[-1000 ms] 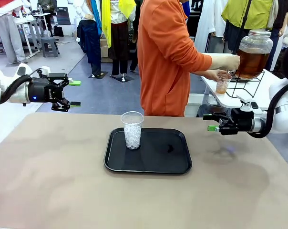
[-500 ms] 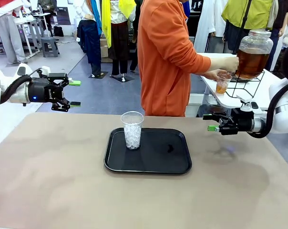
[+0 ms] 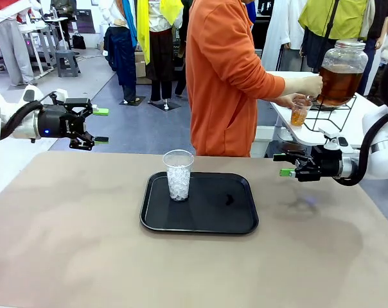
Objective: Pour the drink into the iced cup.
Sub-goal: Pick up the iced cup indicated by the human and present it to them.
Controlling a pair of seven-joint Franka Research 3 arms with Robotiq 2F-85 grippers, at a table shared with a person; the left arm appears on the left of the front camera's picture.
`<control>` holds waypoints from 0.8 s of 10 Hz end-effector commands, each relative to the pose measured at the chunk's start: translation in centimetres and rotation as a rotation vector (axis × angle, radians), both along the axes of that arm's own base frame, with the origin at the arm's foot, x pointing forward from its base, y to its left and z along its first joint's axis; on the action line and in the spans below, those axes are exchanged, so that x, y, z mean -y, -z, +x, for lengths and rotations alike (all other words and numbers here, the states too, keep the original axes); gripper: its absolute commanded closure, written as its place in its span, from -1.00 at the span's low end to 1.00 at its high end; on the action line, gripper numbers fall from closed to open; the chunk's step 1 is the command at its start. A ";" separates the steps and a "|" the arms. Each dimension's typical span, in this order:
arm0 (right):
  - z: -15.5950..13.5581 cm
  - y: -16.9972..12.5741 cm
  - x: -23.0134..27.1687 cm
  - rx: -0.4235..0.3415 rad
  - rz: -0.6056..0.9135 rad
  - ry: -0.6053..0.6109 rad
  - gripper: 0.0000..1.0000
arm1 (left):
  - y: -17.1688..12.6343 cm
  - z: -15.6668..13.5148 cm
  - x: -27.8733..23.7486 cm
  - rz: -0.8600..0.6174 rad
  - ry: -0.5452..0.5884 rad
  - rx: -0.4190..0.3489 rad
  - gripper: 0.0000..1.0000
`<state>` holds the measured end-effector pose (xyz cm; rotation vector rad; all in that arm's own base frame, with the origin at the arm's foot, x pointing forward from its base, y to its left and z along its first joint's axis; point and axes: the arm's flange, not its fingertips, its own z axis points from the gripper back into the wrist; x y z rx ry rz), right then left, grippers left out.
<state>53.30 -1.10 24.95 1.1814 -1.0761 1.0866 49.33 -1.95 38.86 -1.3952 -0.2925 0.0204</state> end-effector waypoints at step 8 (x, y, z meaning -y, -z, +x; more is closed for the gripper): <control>0.1 -0.3 -0.2 0.002 0.003 -0.001 -1.00 | -0.1 0.0 0.0 -0.008 0.005 0.015 -1.00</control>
